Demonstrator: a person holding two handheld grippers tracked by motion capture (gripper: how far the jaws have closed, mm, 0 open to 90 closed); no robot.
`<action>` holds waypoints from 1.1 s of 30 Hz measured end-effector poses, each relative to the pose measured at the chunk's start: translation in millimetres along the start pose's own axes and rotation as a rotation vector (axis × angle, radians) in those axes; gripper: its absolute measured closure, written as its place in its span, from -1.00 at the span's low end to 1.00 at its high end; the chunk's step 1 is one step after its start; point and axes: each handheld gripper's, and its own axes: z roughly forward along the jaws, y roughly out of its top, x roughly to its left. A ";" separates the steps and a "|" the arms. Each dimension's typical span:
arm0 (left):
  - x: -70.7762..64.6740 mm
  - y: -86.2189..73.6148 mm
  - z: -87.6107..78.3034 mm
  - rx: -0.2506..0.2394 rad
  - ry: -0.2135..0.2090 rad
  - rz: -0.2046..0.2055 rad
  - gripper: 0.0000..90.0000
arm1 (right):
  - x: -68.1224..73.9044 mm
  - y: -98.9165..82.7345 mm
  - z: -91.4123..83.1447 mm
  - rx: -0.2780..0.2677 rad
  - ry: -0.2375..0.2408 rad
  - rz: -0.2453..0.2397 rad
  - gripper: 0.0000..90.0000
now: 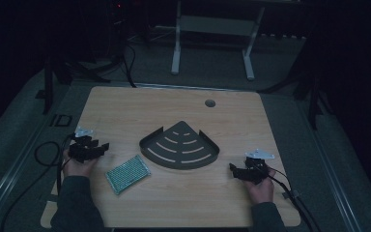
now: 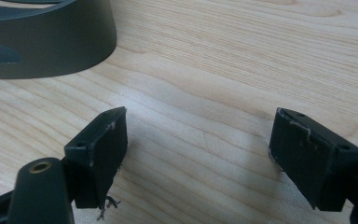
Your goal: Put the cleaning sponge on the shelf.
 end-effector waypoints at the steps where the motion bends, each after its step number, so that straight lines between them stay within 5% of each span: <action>1: 0.0 0.0 0.0 0.000 0.000 0.000 0.10 | 0.0 0.0 0.0 0.000 0.000 0.000 -0.58; 6: -6.1 2.6 -1.7 0.036 -0.011 0.014 0.19 | 0.0 0.0 0.0 0.000 0.001 -0.001 -0.59; 24: -50.1 7.8 -19.3 0.058 -0.167 0.148 0.72 | -0.4 -0.1 -0.1 0.000 0.003 -0.005 -0.59; 33: -79.6 -4.7 -26.8 0.160 -0.230 0.251 1.00 | -0.4 -0.1 -0.1 0.001 0.004 -0.005 -0.59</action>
